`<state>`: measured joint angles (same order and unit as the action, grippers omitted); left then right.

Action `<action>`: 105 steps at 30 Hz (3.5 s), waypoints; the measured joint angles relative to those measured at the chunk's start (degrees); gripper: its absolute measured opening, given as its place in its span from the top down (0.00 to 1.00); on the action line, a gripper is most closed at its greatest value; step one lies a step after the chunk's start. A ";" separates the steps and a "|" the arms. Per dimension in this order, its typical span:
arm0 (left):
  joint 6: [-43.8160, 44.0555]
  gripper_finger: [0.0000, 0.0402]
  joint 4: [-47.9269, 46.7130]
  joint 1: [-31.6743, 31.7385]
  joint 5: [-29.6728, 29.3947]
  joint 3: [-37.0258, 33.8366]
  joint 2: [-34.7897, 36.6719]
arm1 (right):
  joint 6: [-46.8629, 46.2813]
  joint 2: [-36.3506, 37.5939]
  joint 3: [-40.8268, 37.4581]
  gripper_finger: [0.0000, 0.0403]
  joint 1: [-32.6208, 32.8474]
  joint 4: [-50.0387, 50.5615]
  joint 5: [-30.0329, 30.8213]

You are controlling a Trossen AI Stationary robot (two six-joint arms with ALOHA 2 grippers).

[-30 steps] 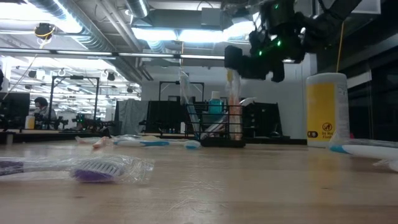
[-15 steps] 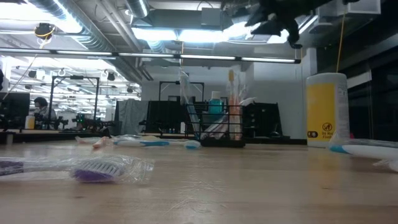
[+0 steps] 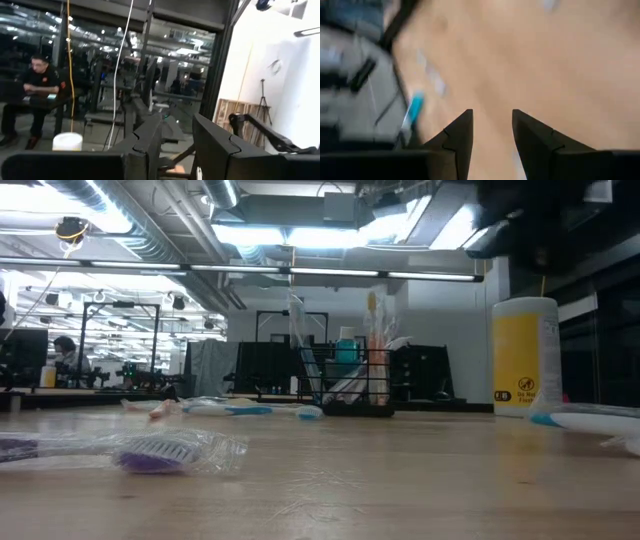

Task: Pick & Place toothbrushing station
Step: Put the blue toothbrush into the black mesh organizer

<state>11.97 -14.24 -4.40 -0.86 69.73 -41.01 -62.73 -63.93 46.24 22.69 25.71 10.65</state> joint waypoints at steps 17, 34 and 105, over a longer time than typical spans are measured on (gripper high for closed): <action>0.29 0.74 0.89 0.00 0.42 0.01 -0.02 | -19.13 -17.69 0.01 0.66 18.75 11.79 -19.24; 1.27 0.74 3.82 0.00 3.99 0.01 0.07 | -28.90 -24.24 0.03 0.66 24.76 14.12 -20.74; -5.29 0.77 14.47 0.00 12.06 -0.02 1.44 | -16.97 -34.22 18.39 1.00 -18.21 -98.40 13.66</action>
<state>6.68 0.23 -4.40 11.21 69.71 -39.57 -79.70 -98.15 64.63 4.47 -72.69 24.31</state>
